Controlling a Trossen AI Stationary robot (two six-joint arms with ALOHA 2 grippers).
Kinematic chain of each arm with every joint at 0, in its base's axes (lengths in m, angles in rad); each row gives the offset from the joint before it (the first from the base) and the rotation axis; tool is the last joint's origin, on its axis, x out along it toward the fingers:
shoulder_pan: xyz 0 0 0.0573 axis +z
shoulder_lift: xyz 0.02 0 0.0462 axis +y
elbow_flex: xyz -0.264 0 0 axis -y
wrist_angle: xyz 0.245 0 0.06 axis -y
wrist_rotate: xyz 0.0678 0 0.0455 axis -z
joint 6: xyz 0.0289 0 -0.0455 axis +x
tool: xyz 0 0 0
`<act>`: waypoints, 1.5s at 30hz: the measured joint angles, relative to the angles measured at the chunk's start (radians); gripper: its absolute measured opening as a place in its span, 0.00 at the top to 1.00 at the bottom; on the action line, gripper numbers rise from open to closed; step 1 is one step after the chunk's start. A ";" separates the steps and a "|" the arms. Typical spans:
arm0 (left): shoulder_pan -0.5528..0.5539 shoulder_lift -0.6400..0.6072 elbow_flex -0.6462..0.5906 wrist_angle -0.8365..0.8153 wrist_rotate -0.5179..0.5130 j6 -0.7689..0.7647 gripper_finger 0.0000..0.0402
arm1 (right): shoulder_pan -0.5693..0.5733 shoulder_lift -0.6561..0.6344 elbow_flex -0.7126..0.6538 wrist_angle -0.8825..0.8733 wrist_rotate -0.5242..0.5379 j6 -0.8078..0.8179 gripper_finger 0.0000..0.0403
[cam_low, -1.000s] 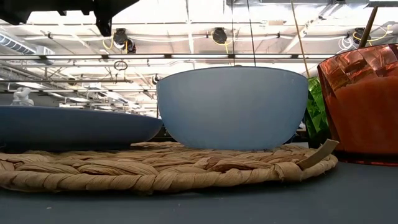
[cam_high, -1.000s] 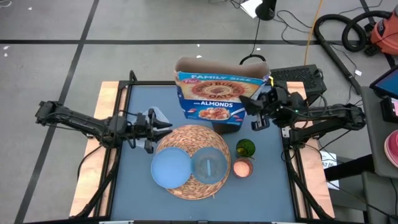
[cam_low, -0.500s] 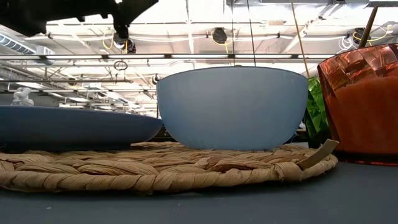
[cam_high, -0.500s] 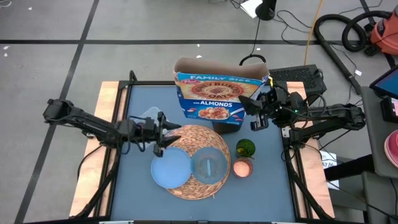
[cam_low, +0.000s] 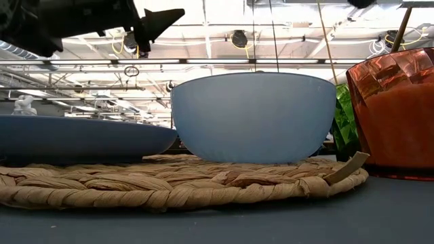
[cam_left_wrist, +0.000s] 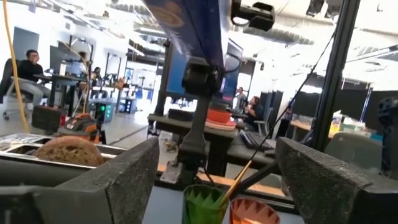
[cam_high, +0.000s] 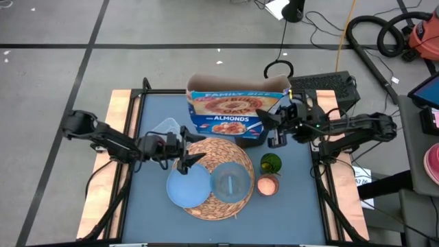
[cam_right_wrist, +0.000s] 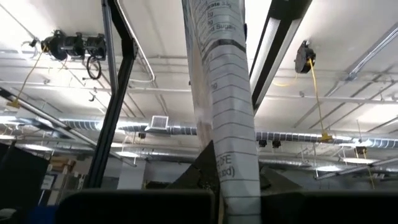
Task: Arrange a breakfast setting
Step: Pour the cereal from the cereal box into the blue bowl on the table mat
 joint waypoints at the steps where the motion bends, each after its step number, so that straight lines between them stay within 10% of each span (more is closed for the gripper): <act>1: 0.000 0.007 0.000 0.016 0.000 0.000 0.18 | 0.000 0.015 0.000 0.026 0.000 0.000 0.99; 17: 0.011 0.018 0.089 0.062 -0.002 0.130 0.18 | 0.004 0.223 0.000 0.279 -0.001 0.027 0.99; 45: 0.063 0.017 0.240 0.019 0.016 0.131 0.18 | 0.026 0.205 0.001 0.275 -0.027 0.005 0.99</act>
